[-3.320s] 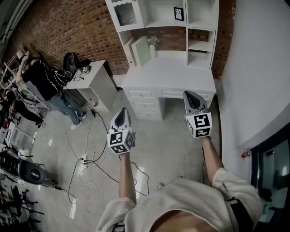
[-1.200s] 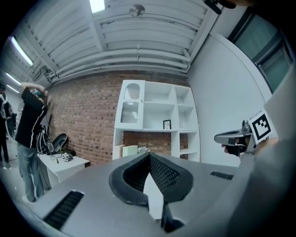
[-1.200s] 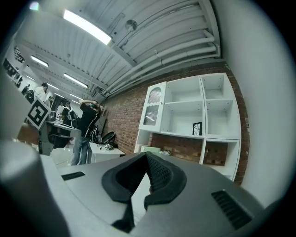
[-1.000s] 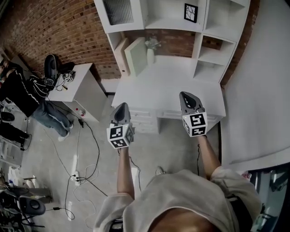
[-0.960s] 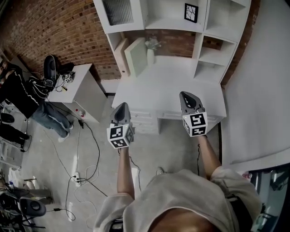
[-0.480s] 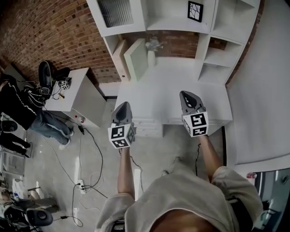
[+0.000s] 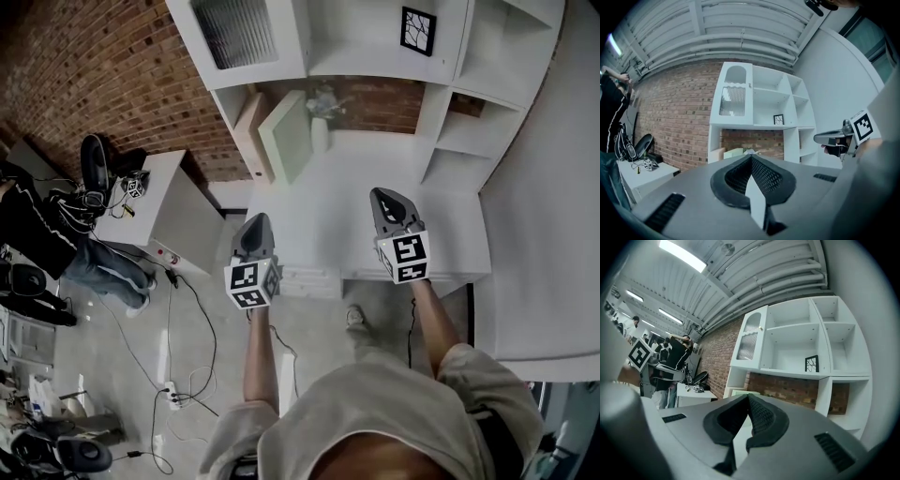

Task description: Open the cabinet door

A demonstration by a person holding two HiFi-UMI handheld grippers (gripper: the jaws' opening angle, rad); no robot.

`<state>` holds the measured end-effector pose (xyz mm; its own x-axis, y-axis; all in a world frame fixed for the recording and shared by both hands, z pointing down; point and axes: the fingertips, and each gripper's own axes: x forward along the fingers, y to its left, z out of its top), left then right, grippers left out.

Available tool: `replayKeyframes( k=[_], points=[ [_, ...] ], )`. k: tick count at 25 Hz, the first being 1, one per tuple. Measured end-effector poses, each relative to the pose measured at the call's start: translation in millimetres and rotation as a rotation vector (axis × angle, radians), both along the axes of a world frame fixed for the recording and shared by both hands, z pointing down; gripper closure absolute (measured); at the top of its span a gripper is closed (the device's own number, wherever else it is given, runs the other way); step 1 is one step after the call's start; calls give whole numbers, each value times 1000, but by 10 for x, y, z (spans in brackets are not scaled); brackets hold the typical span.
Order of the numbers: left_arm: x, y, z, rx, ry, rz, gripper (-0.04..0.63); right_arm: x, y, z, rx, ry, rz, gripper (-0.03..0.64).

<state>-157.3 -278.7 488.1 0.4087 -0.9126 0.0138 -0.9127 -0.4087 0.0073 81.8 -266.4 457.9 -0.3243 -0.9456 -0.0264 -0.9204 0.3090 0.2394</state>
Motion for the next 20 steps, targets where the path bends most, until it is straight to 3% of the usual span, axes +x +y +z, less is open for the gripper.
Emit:
replayKeyframes(
  k=[10, 20],
  points=[
    [236, -1137, -335, 30, 0, -80, 569, 59, -1276, -305, 38, -4, -113, 603],
    [330, -1766, -369, 34, -31, -131, 569, 123, -2040, -297, 45, -29, -172, 603]
  ],
)
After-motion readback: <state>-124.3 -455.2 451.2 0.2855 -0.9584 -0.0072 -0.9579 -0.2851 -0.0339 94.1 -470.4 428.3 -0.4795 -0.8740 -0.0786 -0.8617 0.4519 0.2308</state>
